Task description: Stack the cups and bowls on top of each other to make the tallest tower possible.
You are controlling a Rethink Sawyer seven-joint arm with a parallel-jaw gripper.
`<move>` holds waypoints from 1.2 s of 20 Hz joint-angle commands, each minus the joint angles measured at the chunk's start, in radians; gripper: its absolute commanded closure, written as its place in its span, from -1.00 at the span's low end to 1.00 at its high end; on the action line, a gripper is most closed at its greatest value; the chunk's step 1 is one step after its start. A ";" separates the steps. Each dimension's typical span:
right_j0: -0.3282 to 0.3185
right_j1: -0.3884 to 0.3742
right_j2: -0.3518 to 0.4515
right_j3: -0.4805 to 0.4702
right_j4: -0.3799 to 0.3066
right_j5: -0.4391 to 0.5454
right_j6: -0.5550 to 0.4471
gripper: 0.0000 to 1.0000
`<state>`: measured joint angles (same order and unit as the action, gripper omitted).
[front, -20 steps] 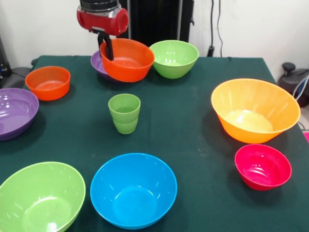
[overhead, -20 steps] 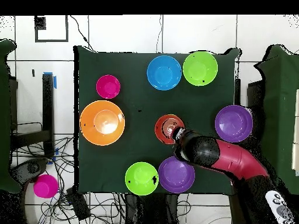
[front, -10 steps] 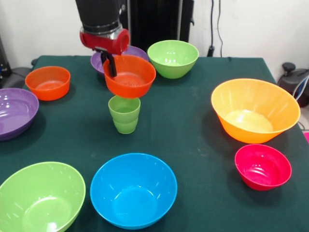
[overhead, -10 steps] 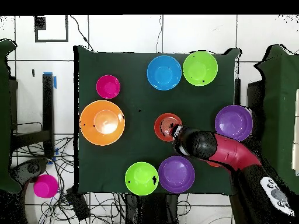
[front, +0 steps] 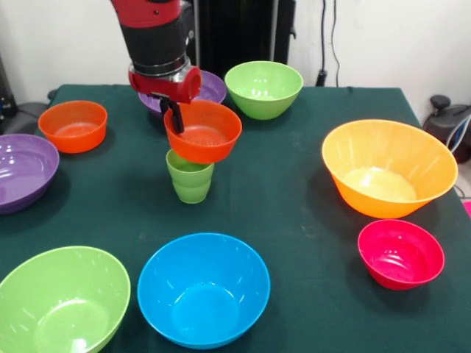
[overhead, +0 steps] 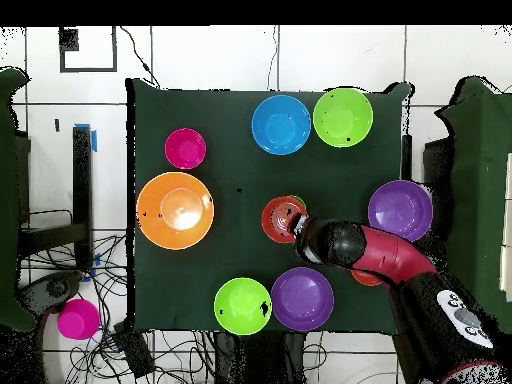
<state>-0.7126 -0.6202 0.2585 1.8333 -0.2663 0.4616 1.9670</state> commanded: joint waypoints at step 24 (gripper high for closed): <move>-0.014 -0.113 0.107 -0.089 -0.016 0.187 -0.135 1.00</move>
<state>-0.7205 -0.6733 0.2773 1.8142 -0.2665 0.5001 1.9670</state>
